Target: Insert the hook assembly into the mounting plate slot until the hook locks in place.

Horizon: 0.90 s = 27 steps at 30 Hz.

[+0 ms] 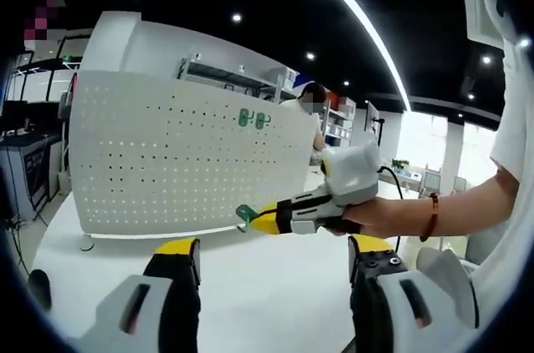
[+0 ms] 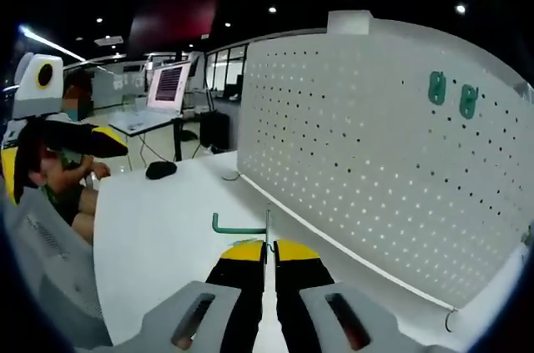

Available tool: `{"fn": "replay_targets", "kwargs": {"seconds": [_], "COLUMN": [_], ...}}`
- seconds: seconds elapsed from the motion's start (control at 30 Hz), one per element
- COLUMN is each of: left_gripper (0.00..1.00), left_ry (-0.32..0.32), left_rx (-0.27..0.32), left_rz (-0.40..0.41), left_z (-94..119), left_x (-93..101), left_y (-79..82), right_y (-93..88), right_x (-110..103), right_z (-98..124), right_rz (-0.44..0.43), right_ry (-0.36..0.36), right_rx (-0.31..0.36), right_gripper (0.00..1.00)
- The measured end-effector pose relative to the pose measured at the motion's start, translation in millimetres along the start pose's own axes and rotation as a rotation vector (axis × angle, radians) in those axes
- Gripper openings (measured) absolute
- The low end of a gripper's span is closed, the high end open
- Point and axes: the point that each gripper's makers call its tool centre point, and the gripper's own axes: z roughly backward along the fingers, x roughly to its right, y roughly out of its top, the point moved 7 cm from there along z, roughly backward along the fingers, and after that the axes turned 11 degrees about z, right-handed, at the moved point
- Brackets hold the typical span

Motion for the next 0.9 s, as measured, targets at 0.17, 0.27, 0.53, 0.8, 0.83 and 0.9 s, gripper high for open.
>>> {"fn": "replay_targets", "kwargs": {"seconds": [0.17, 0.27, 0.53, 0.8, 0.83, 0.9], "left_gripper": [0.71, 0.70, 0.66, 0.61, 0.60, 0.59], "left_ry": [-0.003, -0.011, -0.020, -0.029, -0.030, -0.033], "left_rx": [0.007, 0.023, 0.028, 0.041, 0.045, 0.053], "left_rz": [0.023, 0.045, 0.090, 0.120, 0.117, 0.119], "left_z": [-2, -3, -6, -7, -8, -8], "left_x": [3.0, 5.8, 9.0, 13.0, 13.2, 13.9], "left_y": [0.3, 2.1, 5.8, 7.4, 7.5, 8.2], "right_y": [10.7, 13.8, 22.8, 34.1, 35.2, 36.6], "right_x": [-1, -2, -6, -12, -13, -14], "right_z": [9, 13, 21, 29, 31, 32], "right_rz": [0.003, 0.000, -0.022, -0.030, -0.034, -0.034], "right_ry": [-0.020, -0.028, -0.040, -0.036, -0.035, -0.032], "right_rx": [0.049, 0.064, 0.113, 0.176, 0.184, 0.193], "right_gripper": [0.02, 0.02, 0.02, 0.02, 0.02, 0.02]}}
